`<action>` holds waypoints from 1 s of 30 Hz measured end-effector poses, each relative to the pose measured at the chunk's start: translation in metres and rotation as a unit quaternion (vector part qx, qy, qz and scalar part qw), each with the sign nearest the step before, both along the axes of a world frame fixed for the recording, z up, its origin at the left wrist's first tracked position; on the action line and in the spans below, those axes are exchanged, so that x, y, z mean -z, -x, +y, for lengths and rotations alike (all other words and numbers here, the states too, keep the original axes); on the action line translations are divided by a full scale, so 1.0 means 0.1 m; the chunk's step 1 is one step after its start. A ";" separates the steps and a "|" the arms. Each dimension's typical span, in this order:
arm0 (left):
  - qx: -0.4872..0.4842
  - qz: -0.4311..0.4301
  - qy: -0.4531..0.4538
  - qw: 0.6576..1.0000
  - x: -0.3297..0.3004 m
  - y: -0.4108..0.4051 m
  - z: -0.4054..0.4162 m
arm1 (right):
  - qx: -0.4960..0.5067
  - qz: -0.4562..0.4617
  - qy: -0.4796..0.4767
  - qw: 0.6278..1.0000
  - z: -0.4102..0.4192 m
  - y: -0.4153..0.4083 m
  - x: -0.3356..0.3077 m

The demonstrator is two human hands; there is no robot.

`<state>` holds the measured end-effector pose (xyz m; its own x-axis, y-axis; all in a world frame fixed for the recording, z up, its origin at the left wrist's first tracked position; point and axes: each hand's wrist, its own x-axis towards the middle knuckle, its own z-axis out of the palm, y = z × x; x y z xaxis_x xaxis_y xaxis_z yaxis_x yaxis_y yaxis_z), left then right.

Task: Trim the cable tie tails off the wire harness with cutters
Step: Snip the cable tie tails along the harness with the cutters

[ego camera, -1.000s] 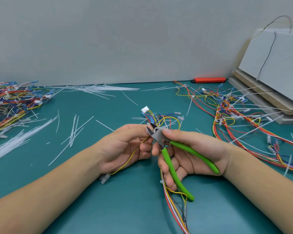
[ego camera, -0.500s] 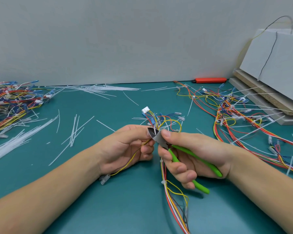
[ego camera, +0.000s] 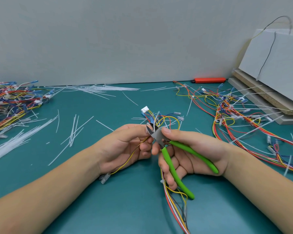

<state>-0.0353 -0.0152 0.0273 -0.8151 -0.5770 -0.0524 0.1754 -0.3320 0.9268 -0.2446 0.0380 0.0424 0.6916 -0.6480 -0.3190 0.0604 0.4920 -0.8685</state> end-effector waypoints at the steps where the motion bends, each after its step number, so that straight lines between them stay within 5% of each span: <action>1: 0.000 0.001 0.000 1.000 0.00 0.00 0.00 | 0.000 0.001 0.002 1.000 0.00 0.00 0.00; 30: -0.006 -0.001 -0.011 1.000 0.02 -0.01 -0.01 | 0.013 0.013 0.010 1.000 0.00 0.00 0.00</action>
<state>-0.0343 -0.0164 0.0253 -0.8080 -0.5854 -0.0662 0.1785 -0.3504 0.9194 -0.2443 0.0376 0.0425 0.6660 -0.6723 -0.3231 0.0509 0.4732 -0.8795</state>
